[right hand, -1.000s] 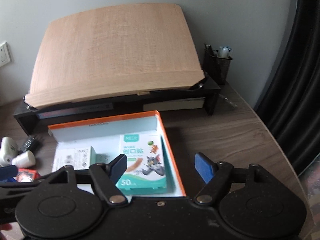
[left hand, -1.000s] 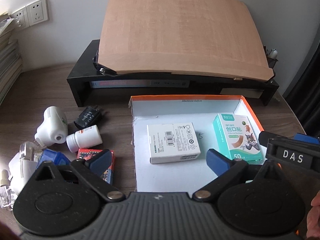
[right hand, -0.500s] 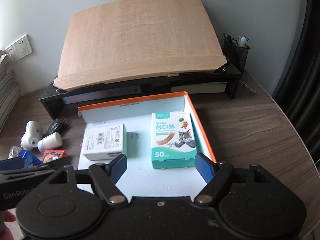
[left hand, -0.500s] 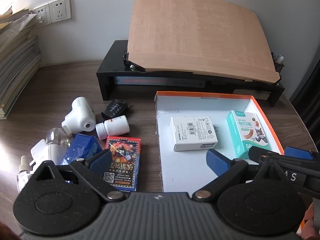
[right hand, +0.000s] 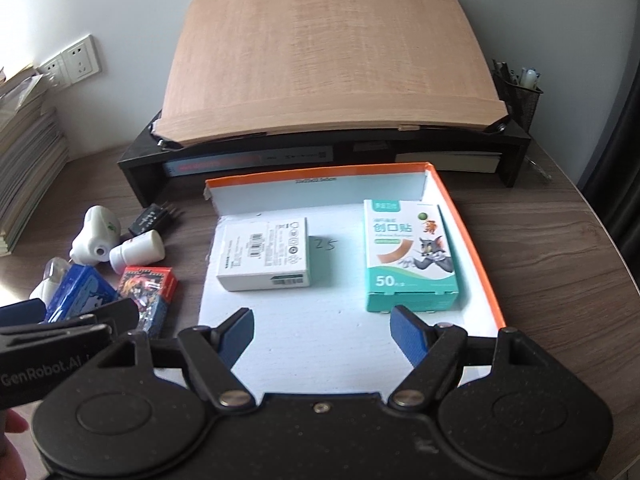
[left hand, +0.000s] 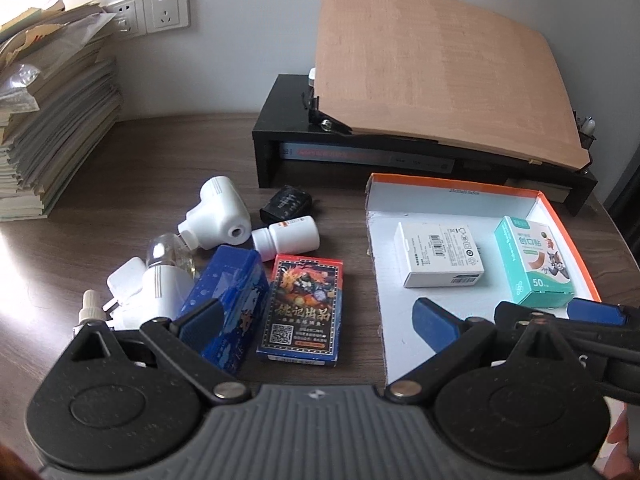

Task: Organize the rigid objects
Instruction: 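Withdraw left tool toward clear glass bottle while right tool reaches toward card box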

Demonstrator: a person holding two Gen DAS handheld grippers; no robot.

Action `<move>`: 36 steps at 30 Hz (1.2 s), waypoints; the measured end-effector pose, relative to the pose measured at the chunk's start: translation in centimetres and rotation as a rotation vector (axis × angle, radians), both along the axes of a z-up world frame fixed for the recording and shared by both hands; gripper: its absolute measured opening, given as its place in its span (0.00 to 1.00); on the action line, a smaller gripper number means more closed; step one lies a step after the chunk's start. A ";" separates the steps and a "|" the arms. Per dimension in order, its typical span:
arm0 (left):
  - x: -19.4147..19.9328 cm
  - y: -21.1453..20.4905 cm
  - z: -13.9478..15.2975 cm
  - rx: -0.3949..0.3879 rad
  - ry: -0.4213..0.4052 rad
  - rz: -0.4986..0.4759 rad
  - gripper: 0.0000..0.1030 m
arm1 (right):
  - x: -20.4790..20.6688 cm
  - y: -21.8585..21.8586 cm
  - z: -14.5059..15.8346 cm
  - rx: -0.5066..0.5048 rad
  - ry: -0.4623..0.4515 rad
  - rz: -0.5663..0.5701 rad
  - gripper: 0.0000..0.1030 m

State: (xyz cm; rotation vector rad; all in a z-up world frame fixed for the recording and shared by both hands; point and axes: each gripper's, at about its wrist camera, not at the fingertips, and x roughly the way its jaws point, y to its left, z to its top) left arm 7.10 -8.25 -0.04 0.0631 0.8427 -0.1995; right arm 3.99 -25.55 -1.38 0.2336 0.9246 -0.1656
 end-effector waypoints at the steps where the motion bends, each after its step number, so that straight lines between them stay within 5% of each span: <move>1: 0.0 0.3 0.0 -0.002 0.002 0.005 1.00 | 0.0 0.3 0.0 -0.001 0.000 0.006 0.86; 30: -1.5 7.8 -1.2 0.010 0.003 0.148 1.00 | 1.6 8.0 -1.1 0.036 0.040 0.175 0.86; 36: -1.9 11.8 -2.4 0.037 -0.004 0.275 1.00 | 1.3 9.1 -1.2 0.040 0.032 0.211 0.86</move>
